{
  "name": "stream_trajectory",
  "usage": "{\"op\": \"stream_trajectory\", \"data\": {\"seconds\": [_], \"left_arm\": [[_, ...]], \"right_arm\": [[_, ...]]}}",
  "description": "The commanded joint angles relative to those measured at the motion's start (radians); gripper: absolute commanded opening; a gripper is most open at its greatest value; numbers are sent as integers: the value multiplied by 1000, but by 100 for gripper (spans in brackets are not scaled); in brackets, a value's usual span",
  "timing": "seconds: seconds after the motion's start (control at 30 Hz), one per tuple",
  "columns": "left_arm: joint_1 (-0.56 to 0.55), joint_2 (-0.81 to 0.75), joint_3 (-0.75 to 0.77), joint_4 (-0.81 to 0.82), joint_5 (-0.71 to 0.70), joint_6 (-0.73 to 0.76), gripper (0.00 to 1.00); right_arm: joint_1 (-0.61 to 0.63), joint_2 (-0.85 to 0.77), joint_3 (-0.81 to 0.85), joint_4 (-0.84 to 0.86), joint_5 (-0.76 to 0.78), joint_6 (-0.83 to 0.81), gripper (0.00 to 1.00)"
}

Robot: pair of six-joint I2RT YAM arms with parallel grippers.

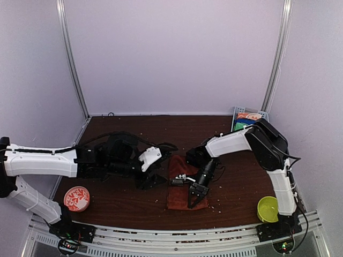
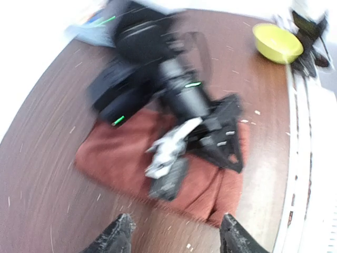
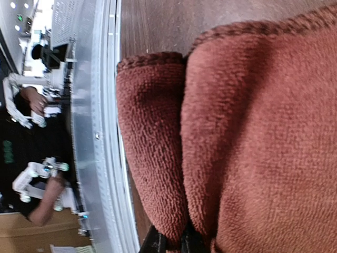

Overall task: Roll the towels
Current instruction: Roll the towel at the center of the board.

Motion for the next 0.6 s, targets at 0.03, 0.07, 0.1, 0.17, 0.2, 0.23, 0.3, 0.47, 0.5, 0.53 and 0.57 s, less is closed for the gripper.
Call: {"op": "stream_trajectory", "data": {"seconds": [0.03, 0.07, 0.1, 0.17, 0.2, 0.23, 0.3, 0.47, 0.5, 0.53, 0.57], "left_arm": [[-105, 229, 170, -74, -10, 194, 52], [-115, 283, 206, -104, 10, 206, 49], [-120, 331, 236, -126, 38, 220, 47], [-125, 423, 297, -190, 66, 239, 41], [-127, 468, 323, -218, 73, 245, 40], [-129, 501, 340, -238, 82, 255, 41], [-139, 539, 354, -243, 93, 264, 45], [-158, 597, 361, -210, 89, 267, 48], [-162, 609, 366, -209, 83, 266, 48], [-165, 622, 370, -208, 73, 266, 47], [-170, 632, 372, -205, 64, 265, 44]], "right_arm": [[-14, 130, 18, -49, 110, -23, 0], [-13, 134, 21, -49, 111, -22, 0], [-14, 136, 24, -50, 109, -21, 0], [-15, 140, 29, -50, 108, -17, 0], [-15, 140, 30, -52, 109, -18, 0], [-15, 139, 30, -54, 108, -20, 0], [-16, 137, 27, -58, 106, -26, 0], [-16, 137, 26, -57, 97, -26, 0], [-15, 136, 26, -55, 96, -25, 0], [-15, 137, 28, -55, 96, -25, 0], [-15, 137, 27, -55, 94, -25, 0]]}}
